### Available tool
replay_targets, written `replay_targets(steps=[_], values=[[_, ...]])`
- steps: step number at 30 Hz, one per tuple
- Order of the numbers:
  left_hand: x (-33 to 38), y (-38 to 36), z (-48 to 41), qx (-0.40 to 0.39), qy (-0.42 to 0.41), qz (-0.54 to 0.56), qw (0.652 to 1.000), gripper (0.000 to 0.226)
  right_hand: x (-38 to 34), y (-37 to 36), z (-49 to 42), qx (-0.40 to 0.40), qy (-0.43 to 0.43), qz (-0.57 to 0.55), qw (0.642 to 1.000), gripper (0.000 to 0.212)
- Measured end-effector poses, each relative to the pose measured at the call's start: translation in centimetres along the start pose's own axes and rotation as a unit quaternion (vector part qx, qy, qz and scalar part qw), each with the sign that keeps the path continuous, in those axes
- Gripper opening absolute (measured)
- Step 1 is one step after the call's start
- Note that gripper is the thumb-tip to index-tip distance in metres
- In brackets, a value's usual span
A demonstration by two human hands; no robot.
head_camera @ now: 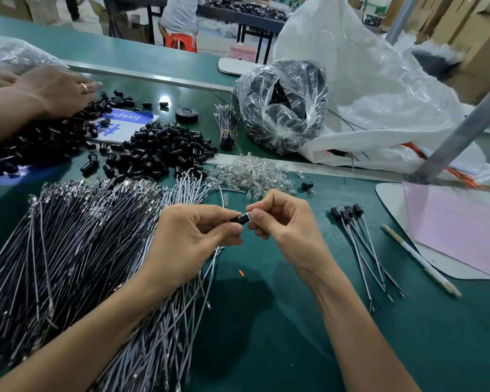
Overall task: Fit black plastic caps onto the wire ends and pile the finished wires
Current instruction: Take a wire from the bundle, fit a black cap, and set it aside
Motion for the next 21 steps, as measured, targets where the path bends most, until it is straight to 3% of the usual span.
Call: replay_targets(steps=[12,18,21], values=[[-0.66,0.07,-0.23,-0.009,0.086,0.077,0.993,0.012,-0.27,-0.05,0.26,-0.042,0.018,-0.023,0.999,0.02],[-0.13,0.09,-0.03,-0.021,0.065,0.074,0.995,0.016,0.21,-0.45,0.31,-0.039,-0.015,-0.075,0.996,0.009],[0.28,0.15,0.05,-0.019,0.045,0.081,0.996,0.016,0.58,-0.84,0.24,-0.04,-0.048,-0.144,0.988,0.018]])
Point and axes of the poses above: each hand's wrist, its own z-axis away from the middle knuckle, its own y-axis out of the back of the hand, x = y × z, the point moved 4 cm from there along -z, towards the middle knuckle, and after that the axes turned 5 degrees about x, right-handed, at the moved point
